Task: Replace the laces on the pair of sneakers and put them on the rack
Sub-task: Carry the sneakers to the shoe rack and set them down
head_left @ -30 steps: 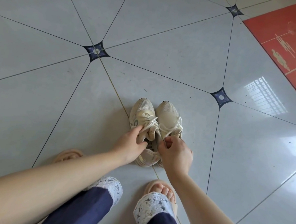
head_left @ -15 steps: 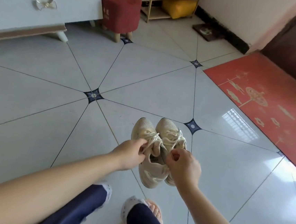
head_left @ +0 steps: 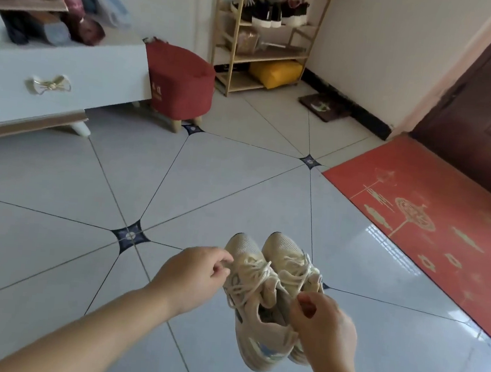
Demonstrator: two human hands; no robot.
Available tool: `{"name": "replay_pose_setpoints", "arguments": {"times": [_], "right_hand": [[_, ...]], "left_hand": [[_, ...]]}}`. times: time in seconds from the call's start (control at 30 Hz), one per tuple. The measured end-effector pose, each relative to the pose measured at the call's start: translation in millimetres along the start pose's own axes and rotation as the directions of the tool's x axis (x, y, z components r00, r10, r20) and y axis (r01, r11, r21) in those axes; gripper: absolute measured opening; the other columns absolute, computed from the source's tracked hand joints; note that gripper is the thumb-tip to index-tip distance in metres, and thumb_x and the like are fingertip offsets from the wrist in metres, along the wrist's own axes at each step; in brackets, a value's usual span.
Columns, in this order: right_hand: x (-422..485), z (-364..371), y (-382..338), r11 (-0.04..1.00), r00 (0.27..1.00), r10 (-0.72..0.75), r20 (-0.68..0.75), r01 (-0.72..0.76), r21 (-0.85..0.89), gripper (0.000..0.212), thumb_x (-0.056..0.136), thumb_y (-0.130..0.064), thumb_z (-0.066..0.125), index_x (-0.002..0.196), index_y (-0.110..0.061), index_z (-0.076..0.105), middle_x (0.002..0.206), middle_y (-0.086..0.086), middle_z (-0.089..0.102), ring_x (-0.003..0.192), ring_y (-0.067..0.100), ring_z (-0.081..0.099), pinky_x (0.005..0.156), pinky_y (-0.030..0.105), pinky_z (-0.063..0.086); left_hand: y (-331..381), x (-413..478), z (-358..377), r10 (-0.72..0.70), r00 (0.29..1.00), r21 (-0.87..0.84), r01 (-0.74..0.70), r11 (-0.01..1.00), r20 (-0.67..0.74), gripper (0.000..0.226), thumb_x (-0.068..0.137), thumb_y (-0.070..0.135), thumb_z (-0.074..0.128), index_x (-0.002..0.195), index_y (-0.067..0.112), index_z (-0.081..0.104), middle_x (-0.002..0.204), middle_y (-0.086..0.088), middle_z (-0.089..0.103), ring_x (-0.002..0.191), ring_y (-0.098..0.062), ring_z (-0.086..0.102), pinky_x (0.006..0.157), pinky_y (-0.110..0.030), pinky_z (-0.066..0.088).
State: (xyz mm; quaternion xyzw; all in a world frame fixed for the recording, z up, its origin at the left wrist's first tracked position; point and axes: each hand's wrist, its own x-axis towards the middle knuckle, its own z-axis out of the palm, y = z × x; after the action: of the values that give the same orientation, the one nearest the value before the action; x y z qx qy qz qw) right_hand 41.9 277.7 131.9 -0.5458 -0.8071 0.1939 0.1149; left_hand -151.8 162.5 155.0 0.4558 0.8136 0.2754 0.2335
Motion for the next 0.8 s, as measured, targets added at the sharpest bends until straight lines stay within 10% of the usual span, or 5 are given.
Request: {"name": "replay_pose_setpoints", "arguments": {"times": [0.8], "right_hand": [[80, -509, -218, 0.993, 0.991, -0.120, 0.058, 0.120, 0.008, 0.046, 0.079, -0.037, 0.065, 0.047, -0.022, 0.036, 0.050, -0.003, 0.039, 0.049, 0.008, 0.033, 0.046, 0.019, 0.017]], "left_hand": [[362, -3, -407, -0.160, 0.982, 0.039, 0.165, 0.986, -0.101, 0.027, 0.093, 0.023, 0.046, 0.117, 0.024, 0.059, 0.100, 0.011, 0.064, 0.083, -0.003, 0.058, 0.071, -0.012, 0.043]]}}
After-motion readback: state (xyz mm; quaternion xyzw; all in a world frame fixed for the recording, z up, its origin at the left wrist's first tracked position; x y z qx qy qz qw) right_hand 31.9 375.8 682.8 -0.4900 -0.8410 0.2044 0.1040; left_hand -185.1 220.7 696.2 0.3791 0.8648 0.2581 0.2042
